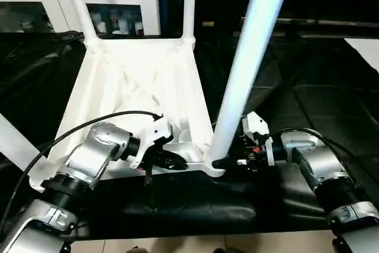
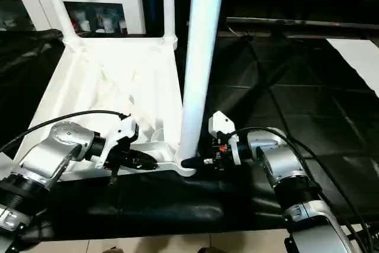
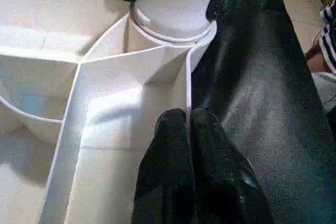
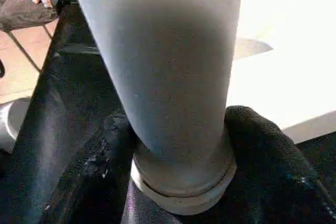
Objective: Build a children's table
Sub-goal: Rotate leg to tighten
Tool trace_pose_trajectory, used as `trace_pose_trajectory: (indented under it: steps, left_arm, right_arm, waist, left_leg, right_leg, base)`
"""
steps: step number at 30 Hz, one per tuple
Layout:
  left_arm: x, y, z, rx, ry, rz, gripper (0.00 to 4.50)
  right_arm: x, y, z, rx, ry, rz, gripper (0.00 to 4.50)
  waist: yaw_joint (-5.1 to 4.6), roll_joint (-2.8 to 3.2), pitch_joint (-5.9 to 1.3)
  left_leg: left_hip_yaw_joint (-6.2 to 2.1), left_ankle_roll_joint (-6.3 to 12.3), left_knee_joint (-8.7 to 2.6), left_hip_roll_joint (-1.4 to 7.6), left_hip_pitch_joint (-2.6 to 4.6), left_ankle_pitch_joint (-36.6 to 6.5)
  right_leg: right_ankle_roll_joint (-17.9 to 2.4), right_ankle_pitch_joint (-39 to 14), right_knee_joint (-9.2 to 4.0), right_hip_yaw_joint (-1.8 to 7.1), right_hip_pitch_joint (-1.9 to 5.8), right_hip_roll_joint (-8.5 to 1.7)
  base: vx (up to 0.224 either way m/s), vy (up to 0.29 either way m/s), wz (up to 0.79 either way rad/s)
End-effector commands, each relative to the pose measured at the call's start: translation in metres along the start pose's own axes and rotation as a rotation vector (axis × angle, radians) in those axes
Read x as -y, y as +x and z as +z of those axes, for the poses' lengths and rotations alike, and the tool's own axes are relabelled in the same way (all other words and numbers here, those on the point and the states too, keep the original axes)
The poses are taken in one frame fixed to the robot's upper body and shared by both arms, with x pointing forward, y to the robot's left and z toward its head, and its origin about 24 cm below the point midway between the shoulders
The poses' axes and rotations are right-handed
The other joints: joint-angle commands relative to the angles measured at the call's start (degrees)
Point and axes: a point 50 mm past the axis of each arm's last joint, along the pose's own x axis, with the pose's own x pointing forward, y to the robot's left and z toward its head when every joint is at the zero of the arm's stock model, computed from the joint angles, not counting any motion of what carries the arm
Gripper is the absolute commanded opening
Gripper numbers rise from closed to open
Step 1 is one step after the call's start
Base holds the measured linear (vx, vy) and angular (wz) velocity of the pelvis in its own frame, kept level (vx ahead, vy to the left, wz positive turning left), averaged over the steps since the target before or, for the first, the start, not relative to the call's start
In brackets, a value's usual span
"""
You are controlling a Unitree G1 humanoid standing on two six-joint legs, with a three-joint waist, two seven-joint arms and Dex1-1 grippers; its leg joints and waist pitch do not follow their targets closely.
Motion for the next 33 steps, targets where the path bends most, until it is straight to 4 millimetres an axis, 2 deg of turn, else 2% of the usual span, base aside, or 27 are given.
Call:
trace_pose_trajectory:
  steps: [1,4,6,7,8,9,10,11,14,15,16,17,19,21,23,24,26,27,28,31,32,33]
  left_arm:
    - [0.006,0.004,-0.006,-0.009,-0.021,-0.054,0.0]
    - [0.0,0.01,-0.001,0.044,-0.02,0.024,0.0]
    - [-0.004,0.014,0.002,0.066,-0.016,0.082,0.0]
    - [-0.008,0.018,0.005,0.083,-0.016,0.138,0.0]
    - [-0.01,0.02,0.006,0.091,-0.017,0.169,0.0]
    - [-0.011,0.021,0.006,0.091,-0.018,0.178,0.0]
    - [-0.016,0.028,0.008,0.098,-0.027,0.258,0.0]
    - [-0.017,0.031,0.009,0.1,-0.031,0.285,0.0]
    - [-0.019,0.042,0.012,0.111,-0.044,0.332,0.0]
    - [-0.019,0.047,0.014,0.116,-0.051,0.344,0.0]
    - [-0.018,0.055,0.017,0.122,-0.058,0.366,0.0]
    - [-0.018,0.057,0.018,0.124,-0.059,0.372,0.0]
    - [-0.018,0.068,0.026,0.143,-0.068,0.398,0.0]
    - [-0.018,0.071,0.029,0.152,-0.063,0.405,0.0]
    - [-0.017,0.073,0.031,0.161,-0.058,0.4,0.0]
    - [-0.017,0.073,0.03,0.161,-0.055,0.391,0.0]
    - [-0.016,0.072,0.03,0.16,-0.049,0.379,0.0]
    - [-0.015,0.07,0.028,0.155,-0.044,0.363,0.0]
    - [-0.016,0.069,0.026,0.151,-0.041,0.361,0.0]
    - [-0.016,0.062,0.021,0.138,-0.038,0.341,0.0]
    - [-0.016,0.058,0.018,0.124,-0.031,0.324,0.0]
    - [-0.016,0.056,0.016,0.117,-0.028,0.321,0.0]
  right_arm:
    - [0.0,-0.003,0.001,0.007,0.015,-0.008,2.43]
    - [-0.002,0.003,-0.003,0.058,0.053,-0.043,2.33]
    - [-0.001,0.007,-0.006,0.072,0.065,-0.089,2.32]
    - [0.0,0.011,-0.009,0.081,0.074,-0.136,2.32]
    - [0.0,0.014,-0.011,0.085,0.08,-0.163,2.31]
    - [0.001,0.015,-0.012,0.085,0.085,-0.174,2.31]
    - [0.005,0.024,-0.019,0.083,0.13,-0.288,2.29]
    - [0.006,0.029,-0.021,0.082,0.142,-0.332,2.23]
    - [0.009,0.041,-0.026,0.076,0.188,-0.453,2.17]
    - [0.011,0.046,-0.027,0.077,0.205,-0.501,2.16]
    - [0.015,0.053,-0.028,0.073,0.243,-0.587,2.15]
    - [0.015,0.055,-0.028,0.072,0.251,-0.608,2.13]
    - [0.021,0.067,-0.025,0.075,0.289,-0.722,2.1]
    - [0.023,0.072,-0.021,0.089,0.301,-0.754,2.1]
    - [0.023,0.079,-0.013,0.133,0.286,-0.735,2.1]
    - [0.022,0.079,-0.011,0.148,0.279,-0.724,2.1]
    - [0.022,0.079,-0.007,0.175,0.266,-0.706,2.8]
    - [0.022,0.076,-0.004,0.187,0.247,-0.687,2.8]
    - [0.022,0.073,-0.003,0.188,0.23,-0.674,2.81]
    - [0.018,0.059,-0.004,0.167,0.137,-0.551,3.0]
    - [0.015,0.048,-0.005,0.148,0.079,-0.492,3.0]
    - [0.013,0.041,-0.006,0.137,0.058,-0.466,3.0]
  waist:
    - [-0.07,-0.03,-3.31]
    - [-0.09,-0.21,-3.34]
    - [0.04,-0.21,-3.14]
    - [0.05,-0.63,-3.08]
    - [-0.02,-0.5,-2.89]
    - [-0.02,-0.5,-2.89]
    - [-0.23,-0.48,-2.7]
    - [-0.46,-0.06,-2.62]
    - [-1.69,-0.48,-2.43]
    - [-1.69,-0.48,-2.43]
    - [-2.42,0.01,-2.36]
    - [-2.69,-0.12,-2.34]
    - [-3.43,0.11,-2.3]
    - [-3.92,0.26,-2.46]
    - [-4.25,0.38,-2.35]
    - [-4.31,0.42,-2.33]
    - [-4.38,0.56,-2.46]
    - [-4.37,0.36,-2.45]
    - [-4.27,0.44,-2.47]
    - [-3.73,0.14,-2.73]
    - [-3.6,-0.08,-2.79]
    - [-3.21,-0.06,-2.99]
  left_leg:
    - [1.51,4.79,-3.5,-0.09,-0.95,-6.8]
    - [1.56,5.1,-3.4,-0.15,-0.99,-6.1]
    - [1.6,4.72,-3.48,-0.17,-0.9,-7.7]
    - [1.53,4.3,-3.56,-0.21,-0.93,-8.7]
    - [1.52,3.75,-3.64,-0.25,-0.9,-9.6]
    - [1.52,3.75,-3.64,-0.25,-0.9,-9.6]
    - [1.4,2.72,-3.8,-0.32,-0.98,-11.2]
    - [1.17,1.94,-3.99,-0.53,-0.87,-12.9]
    - [0.9,1.63,-3.97,-0.85,-0.69,-16.9]
    - [0.9,1.63,-3.97,-0.85,-0.69,-16.9]
    - [0.78,1.59,-3.92,-1.0,-0.56,-18.7]
    - [0.69,1.44,-3.91,-1.08,-0.62,-19.1]
    - [0.28,1.16,-3.87,-1.3,-0.65,-20.9]
    - [0.01,1.6,-4.1,-1.13,-0.71,-21.7]
    - [0.09,2.43,-4.21,-0.97,-0.26,-23.5]
    - [0.05,2.52,-4.27,-0.92,-0.25,-23.8]
    - [0.0,2.82,-4.57,-0.71,-0.54,-23.3]
    - [0.09,2.96,-4.56,-0.71,-0.57,-23.0]
    - [0.12,3.09,-4.58,-0.69,-0.46,-23.0]
    - [0.61,4.39,-4.49,-0.47,-0.54,-19.6]
    - [0.74,4.65,-4.46,-0.42,-0.64,-18.6]
    - [0.98,5.61,-4.35,-0.21,-0.75,-15.5]
  right_leg:
    - [-13.5,-10.4,-3.13,2.52,4.05,-2.12]
    - [-13.7,-9.5,-3.04,2.53,4.07,-2.1]
    - [-12.8,-12.4,-3.5,2.57,3.89,-2.18]
    - [-11.8,-15.0,-3.71,2.53,3.9,-2.21]
    - [-10.6,-17.7,-4.05,2.53,3.7,-2.19]
    - [-10.6,-17.7,-4.05,2.53,3.7,-2.19]
    - [-8.7,-21.7,-4.43,2.49,3.54,-2.2]
    - [-7.3,-24.7,-4.72,2.28,3.58,-2.17]
    - [-4.2,-31.7,-5.8,1.8,3.28,-2.17]
    - [-4.2,-31.7,-5.8,1.8,3.28,-2.17]
    - [-2.9,-34.1,-6.43,1.43,3.02,-2.13]
    - [-2.6,-34.9,-6.58,1.28,2.99,-2.12]
    - [-0.8,-38.0,-7.32,0.43,3.0,-2.17]
    - [-0.8,-36.6,-7.51,0.03,3.3,-2.26]
    - [-1.9,-34.8,-7.83,-0.09,2.86,-2.22]
    - [-2.1,-34.5,-7.78,-0.08,2.87,-2.22]
    - [-3.2,-31.7,-7.4,0.16,3.27,-2.25]
    - [-3.5,-31.2,-7.36,0.26,3.25,-2.24]
    - [-3.9,-30.9,-7.29,0.36,3.19,-2.29]
    - [-6.4,-25.7,-6.55,1.16,3.42,-2.33]
    - [-7.0,-24.2,-6.34,1.34,3.48,-2.35]
    - [-9.1,-20.0,-5.62,1.7,3.66,-2.3]
  base:
    - [0.0,0.0,0.0]
    - [0.0,0.0,0.0]
    - [0.0,0.0,0.0]
    - [0.0,0.0,0.0]
    - [0.0,0.0,0.0]
    - [0.0,0.0,0.0]
    - [0.0,0.0,0.0]
    - [0.0,0.0,0.0]
    - [0.0,0.0,0.0]
    - [0.0,0.0,0.0]
    - [0.0,0.0,0.0]
    - [0.0,0.0,0.0]
    - [0.0,0.0,0.0]
    - [0.0,0.0,0.0]
    - [0.0,0.0,0.0]
    - [0.0,0.0,0.0]
    - [0.0,0.0,0.0]
    - [0.0,0.0,0.0]
    - [0.0,0.0,0.0]
    - [0.0,0.0,0.0]
    - [0.0,0.0,0.0]
    - [0.05,-0.014,0.08]
